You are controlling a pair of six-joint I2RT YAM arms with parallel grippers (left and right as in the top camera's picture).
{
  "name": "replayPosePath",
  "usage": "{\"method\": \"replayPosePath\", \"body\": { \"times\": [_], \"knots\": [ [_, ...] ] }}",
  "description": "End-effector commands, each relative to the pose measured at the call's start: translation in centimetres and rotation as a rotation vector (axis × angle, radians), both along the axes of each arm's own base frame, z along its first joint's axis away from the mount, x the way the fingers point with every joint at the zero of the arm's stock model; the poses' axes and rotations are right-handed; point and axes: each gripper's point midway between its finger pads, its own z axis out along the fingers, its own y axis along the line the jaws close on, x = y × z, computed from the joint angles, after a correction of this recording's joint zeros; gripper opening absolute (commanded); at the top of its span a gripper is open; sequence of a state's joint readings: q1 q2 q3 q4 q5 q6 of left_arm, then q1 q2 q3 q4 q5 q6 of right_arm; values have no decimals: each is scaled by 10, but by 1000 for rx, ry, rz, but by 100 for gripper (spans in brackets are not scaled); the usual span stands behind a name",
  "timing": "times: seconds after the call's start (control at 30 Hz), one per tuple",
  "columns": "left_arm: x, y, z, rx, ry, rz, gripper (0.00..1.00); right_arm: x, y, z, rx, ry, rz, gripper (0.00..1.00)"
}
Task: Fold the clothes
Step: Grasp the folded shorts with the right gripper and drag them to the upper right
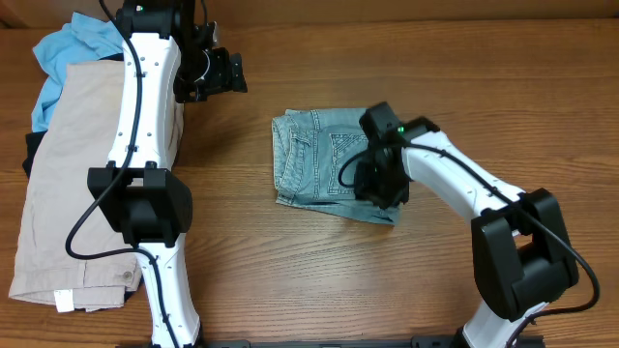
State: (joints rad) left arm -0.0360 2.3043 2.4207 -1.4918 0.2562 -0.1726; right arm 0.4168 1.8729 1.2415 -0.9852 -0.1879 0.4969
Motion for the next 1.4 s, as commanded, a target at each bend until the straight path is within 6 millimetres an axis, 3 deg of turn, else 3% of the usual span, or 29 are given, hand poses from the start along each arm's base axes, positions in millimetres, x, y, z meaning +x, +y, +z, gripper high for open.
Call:
{"method": "replayPosePath", "body": {
  "times": [0.0,0.17,0.3,0.43,0.5,0.6,0.7,0.77,0.87,0.97,1.17,1.27,1.37],
  "knots": [
    [2,2,9,26,-34,-17,87,-9,-27,-17,-39,33,-101,42],
    [2,3,9,33,-35,-15,87,-9,-76,-33,-88,61,-240,43],
    [3,3,9,32,-41,-15,87,9,-126,-35,-128,23,-381,43],
    [5,3,9,31,-48,-12,87,48,-185,-34,-129,-128,-501,47],
    [6,3,10,30,-54,-11,87,77,-219,-26,-102,-248,-595,47],
    [10,2,11,24,-65,-5,87,113,-242,-2,47,-390,-652,49],
    [12,0,12,12,-75,0,87,141,-250,40,253,-494,-634,57],
    [13,-2,13,1,-77,5,87,149,-252,70,337,-510,-626,61],
    [13,-3,13,-11,-78,2,87,146,-247,102,370,-476,-603,63],
    [12,-3,13,-10,-75,2,87,126,-225,121,377,-384,-592,65],
    [12,-3,13,-10,-74,2,88,58,-178,105,202,-89,-533,66],
    [12,-3,13,-9,-74,1,88,39,-161,96,155,-11,-481,69],
    [12,-3,13,-7,-74,2,89,27,-156,83,86,41,-486,69]
  ]
}}
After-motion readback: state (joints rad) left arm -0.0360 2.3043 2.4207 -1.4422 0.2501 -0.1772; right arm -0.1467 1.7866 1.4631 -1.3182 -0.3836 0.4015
